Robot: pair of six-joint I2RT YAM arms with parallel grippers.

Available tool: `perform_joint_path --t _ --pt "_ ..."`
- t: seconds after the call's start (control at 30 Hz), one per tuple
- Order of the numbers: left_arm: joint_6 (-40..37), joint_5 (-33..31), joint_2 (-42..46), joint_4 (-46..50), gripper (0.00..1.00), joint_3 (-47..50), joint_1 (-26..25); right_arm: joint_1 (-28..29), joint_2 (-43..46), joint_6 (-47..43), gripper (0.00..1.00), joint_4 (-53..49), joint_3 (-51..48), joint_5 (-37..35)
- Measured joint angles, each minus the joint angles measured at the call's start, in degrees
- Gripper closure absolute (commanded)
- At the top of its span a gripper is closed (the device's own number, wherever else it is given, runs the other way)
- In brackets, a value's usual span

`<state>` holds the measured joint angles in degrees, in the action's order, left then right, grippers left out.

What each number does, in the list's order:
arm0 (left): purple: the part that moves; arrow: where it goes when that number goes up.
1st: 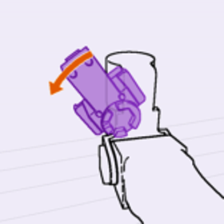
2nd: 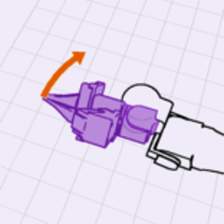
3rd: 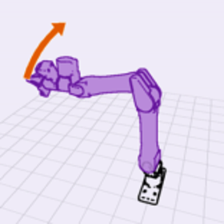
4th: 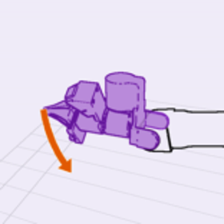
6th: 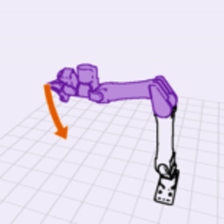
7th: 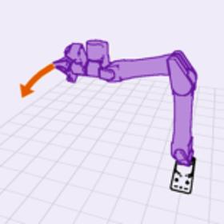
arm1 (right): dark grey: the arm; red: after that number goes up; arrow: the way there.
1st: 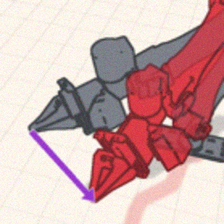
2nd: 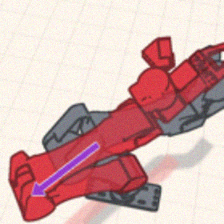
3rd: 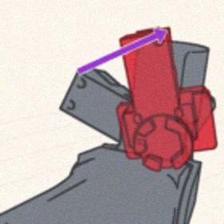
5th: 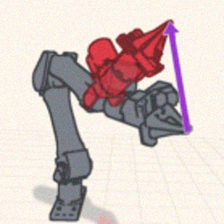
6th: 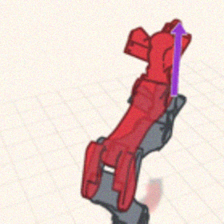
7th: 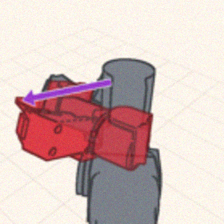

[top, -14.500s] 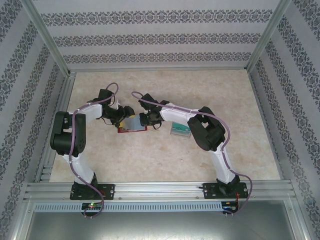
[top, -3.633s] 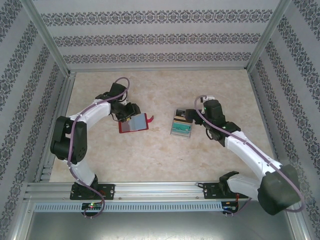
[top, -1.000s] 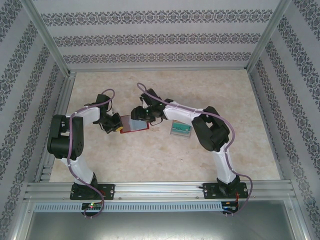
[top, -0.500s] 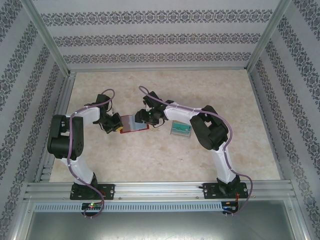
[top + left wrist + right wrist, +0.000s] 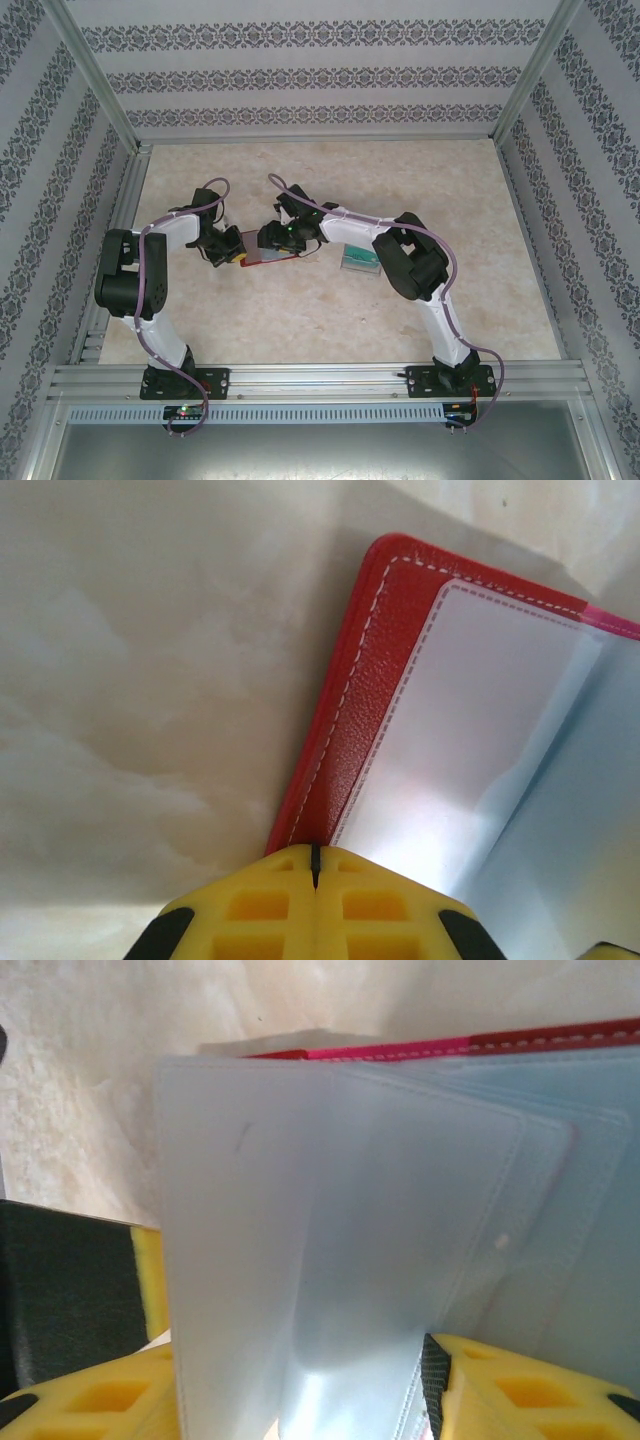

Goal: Take the credit cards out of the card holder

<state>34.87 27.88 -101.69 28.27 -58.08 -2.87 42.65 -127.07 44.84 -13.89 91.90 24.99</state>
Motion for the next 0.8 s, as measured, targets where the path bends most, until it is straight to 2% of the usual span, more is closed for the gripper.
perform_joint_path --t 0.1,0.17,0.27,0.33,0.37,0.4,0.43,0.6,0.67,0.8 --pt "0.0 0.0 0.0 0.0 0.95 0.0 0.0 -0.02 0.0 -0.09 0.36 -0.02 0.24 -0.11" --pt "0.0 0.0 0.0 0.0 0.94 0.0 0.0 -0.04 0.13 -0.46 0.27 -0.2 0.2 -0.79" --pt "0.0 -0.02 0.0 0.0 0.86 -0.02 0.0 -0.31 1.99 -1.86 0.23 -0.9 -1.14 -3.06" --pt "-0.09 0.17 0.0 0.02 0.75 -0.2 0.0 -0.74 4.81 -3.15 0.11 -1.53 -2.93 -4.57" --pt "-0.13 0.26 0.07 0.17 0.63 -0.5 -0.02 -1.25 6.95 -3.85 0.03 -1.81 -3.96 -5.42" --pt "-0.04 0.24 0.22 0.5 0.51 -0.98 -0.02 -1.75 8.94 -4.76 0.02 -2.08 -4.79 -6.23" --pt "-0.28 0.15 0.5 0.94 0.43 -1.51 -0.02 -2.38 11.19 -5.66 0.02 -2.25 -5.57 -7.02" --pt "-0.42 -1.4 4.76 3.5 0.11 -6.29 0.0 -6.34 24.13 -10.03 0.02 -2.64 -9.77 -11.61" --pt "-0.37 -2.82 7.17 4.2 0.01 -8.15 0.0 -8.13 29.2 -11.63 0.02 -2.47 -12.33 -13.62" --pt "-0.31 -8.5 12.81 5.25 0.0 -11.04 0.35 -12.35 39.95 -14.64 0.02 -2.45 -20.24 -19.67"
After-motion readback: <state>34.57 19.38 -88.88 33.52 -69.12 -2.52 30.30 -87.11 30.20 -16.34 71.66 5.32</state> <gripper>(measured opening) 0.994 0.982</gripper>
